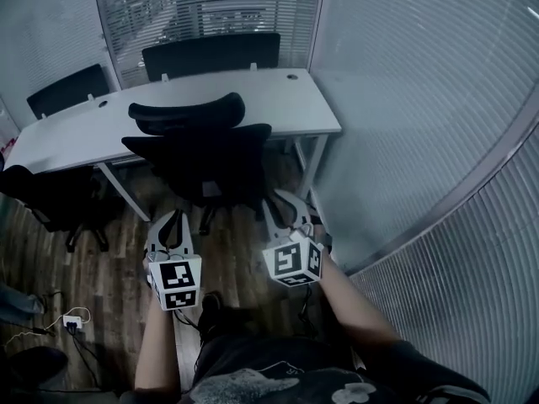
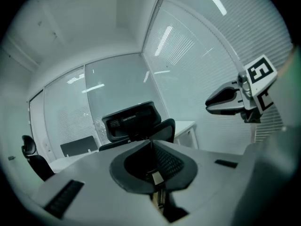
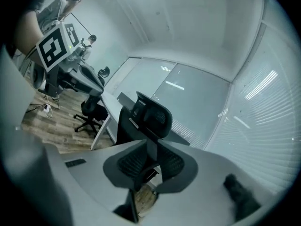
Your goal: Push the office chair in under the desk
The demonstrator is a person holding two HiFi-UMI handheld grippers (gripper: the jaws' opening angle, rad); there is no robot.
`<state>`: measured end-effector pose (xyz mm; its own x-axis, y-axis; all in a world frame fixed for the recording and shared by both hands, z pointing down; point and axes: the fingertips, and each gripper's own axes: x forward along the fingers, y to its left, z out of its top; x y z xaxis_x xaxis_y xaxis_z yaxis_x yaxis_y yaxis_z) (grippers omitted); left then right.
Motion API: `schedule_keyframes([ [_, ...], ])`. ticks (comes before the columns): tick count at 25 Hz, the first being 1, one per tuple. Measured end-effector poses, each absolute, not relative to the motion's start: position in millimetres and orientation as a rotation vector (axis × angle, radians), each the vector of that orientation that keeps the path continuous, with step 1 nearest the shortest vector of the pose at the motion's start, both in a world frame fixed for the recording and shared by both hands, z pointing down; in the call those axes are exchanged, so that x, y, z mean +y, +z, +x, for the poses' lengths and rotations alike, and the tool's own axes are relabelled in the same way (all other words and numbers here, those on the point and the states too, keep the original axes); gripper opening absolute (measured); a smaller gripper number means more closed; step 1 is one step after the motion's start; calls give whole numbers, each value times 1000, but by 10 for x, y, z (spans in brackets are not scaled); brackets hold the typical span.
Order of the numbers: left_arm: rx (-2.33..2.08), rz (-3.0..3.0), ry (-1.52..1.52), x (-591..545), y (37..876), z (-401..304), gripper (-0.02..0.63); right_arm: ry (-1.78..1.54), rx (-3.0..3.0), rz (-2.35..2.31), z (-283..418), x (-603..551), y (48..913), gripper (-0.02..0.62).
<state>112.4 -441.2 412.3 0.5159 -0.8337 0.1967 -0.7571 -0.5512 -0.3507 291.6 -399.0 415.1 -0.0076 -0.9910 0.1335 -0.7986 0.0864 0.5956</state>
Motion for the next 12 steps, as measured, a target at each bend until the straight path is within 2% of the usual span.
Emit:
schedule_keyframes([
  [5, 1416, -2579, -445, -4063, 4036, 1121, 20, -470, -1902, 1781, 2957, -3717, 4091, 37],
  [12, 1469, -2636, -421, -3703, 3972, 1063, 15, -367, -2039, 1769, 2850, -3491, 4094, 23],
])
